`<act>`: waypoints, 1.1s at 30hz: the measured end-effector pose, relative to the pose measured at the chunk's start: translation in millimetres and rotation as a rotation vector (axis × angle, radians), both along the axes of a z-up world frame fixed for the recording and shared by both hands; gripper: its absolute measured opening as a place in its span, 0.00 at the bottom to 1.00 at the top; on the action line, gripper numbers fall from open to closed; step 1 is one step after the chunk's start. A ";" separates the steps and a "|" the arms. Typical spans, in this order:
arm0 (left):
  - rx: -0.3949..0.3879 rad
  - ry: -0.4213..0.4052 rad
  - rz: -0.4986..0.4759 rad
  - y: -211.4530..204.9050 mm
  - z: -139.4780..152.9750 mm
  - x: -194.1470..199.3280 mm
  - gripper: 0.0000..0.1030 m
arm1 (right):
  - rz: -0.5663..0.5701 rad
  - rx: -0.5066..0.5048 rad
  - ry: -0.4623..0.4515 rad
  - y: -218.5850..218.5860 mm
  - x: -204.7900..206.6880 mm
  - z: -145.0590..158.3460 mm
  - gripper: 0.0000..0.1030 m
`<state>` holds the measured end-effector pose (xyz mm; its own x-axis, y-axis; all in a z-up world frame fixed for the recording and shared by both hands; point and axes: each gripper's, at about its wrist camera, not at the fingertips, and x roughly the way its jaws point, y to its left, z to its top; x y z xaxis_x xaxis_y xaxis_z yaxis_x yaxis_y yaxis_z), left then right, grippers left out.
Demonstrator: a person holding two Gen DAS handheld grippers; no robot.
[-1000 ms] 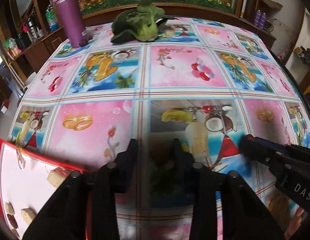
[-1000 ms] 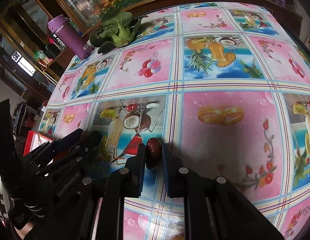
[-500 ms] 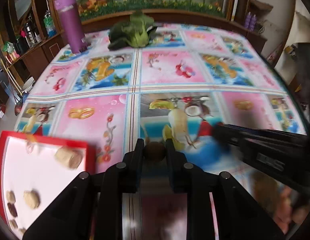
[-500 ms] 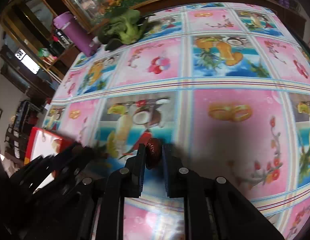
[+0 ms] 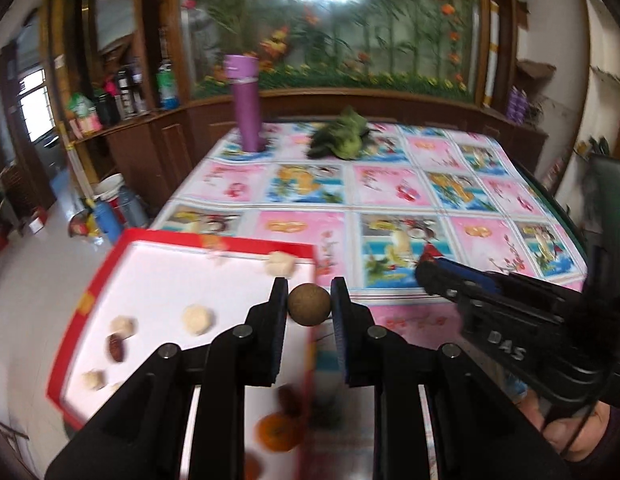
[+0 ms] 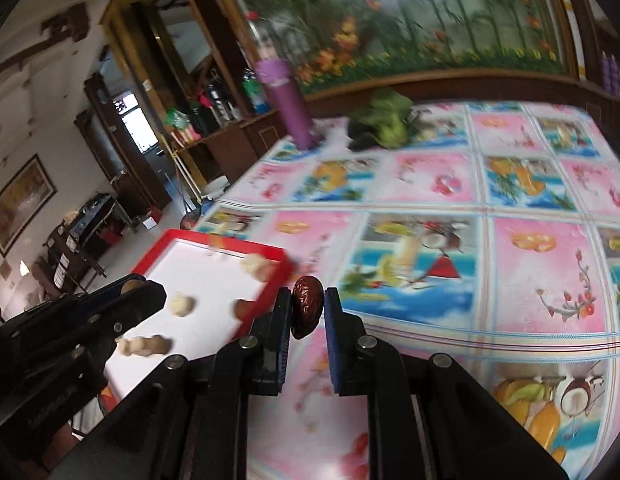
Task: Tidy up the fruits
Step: 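Carry the date and kiwi over the tray and open both grippers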
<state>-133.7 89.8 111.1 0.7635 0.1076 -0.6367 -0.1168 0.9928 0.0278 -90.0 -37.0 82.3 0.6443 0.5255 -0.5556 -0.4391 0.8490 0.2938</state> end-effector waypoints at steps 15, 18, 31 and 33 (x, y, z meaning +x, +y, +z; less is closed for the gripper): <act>-0.009 -0.080 0.208 85.6 -3.2 -53.9 0.23 | 0.155 -0.017 -0.003 83.3 -43.1 10.4 0.14; -0.015 -0.082 0.217 93.5 -6.1 -57.9 0.23 | 0.172 -0.036 0.006 95.8 -46.1 6.0 0.14; -0.039 -0.031 0.275 137.8 -29.7 -60.1 0.23 | 0.134 -0.058 0.077 119.5 -30.1 -13.6 0.14; -0.042 -0.019 0.287 145.0 -34.7 -59.9 0.23 | 0.115 -0.054 0.090 117.2 -23.9 -15.8 0.14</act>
<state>-193.6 234.8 76.4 0.7176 0.2953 -0.6308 -0.3936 0.9191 -0.0175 -114.0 80.2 66.5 0.5279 0.5611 -0.6375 -0.5088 0.8100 0.2915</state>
